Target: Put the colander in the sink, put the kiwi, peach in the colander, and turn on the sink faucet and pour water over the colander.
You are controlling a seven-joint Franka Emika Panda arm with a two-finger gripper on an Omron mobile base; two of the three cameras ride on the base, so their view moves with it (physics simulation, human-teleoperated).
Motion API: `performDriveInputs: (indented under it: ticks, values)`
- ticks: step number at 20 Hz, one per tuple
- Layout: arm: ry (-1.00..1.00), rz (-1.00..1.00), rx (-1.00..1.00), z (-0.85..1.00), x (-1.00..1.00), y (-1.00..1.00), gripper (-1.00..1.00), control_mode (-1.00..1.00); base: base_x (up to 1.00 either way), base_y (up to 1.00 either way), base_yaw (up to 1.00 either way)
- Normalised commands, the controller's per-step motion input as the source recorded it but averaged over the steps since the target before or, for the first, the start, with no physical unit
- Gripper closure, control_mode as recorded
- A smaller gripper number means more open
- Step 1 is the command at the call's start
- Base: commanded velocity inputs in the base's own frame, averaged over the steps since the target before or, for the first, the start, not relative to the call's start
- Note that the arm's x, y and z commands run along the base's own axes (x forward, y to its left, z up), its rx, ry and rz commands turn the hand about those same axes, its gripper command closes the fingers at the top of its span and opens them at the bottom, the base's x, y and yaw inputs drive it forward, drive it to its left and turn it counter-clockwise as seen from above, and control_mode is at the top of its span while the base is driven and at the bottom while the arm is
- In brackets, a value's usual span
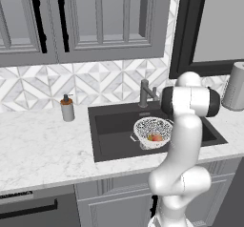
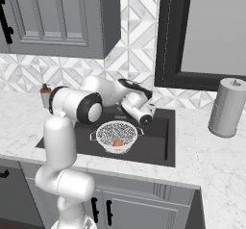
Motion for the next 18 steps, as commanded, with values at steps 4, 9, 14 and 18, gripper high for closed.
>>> performDriveInputs:
  ticks: [4, 9, 14, 18]
  values:
    - [0.00, 0.01, 0.00, -0.02, 0.31, 0.00, -1.00, -1.00, 0.00, 0.00, 0.00]
    - [0.00, 0.01, 0.00, -0.05, 0.28, 0.00, -1.00, -1.00, 0.00, 0.00, 0.00]
    - [0.00, 0.00, 0.00, -0.13, 0.22, 0.03, -1.00, -1.00, 0.00, 0.00, 0.00]
    - [0.00, 0.00, 0.00, -0.07, 0.24, 0.09, -1.00, -1.00, 0.00, 0.00, 0.00]
